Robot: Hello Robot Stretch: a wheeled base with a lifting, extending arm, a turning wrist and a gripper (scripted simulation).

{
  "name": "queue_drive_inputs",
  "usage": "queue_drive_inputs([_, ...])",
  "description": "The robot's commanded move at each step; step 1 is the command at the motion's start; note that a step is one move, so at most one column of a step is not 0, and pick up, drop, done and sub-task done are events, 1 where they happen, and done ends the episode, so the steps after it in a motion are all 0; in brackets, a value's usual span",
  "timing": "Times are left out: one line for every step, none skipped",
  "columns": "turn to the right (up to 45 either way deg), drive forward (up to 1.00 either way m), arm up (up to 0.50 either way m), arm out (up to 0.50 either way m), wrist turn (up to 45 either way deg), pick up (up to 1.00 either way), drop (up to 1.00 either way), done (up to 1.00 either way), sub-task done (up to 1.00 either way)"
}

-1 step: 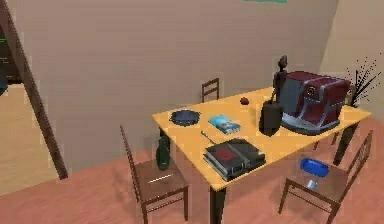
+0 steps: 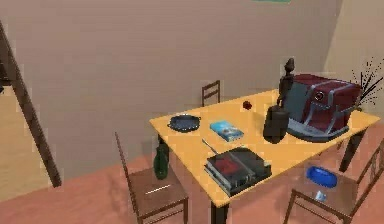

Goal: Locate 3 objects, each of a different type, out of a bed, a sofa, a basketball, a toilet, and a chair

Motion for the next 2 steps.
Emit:
queue_drive_inputs([-12.0, 0.00, 0.00, 0.00, 0.0, 0.00, 0.00, 0.00, 0.00])
queue_drive_inputs([0.0, 0.00, 0.00, 0.00, 0.0, 0.00, 0.00, 0.00, 1.00])
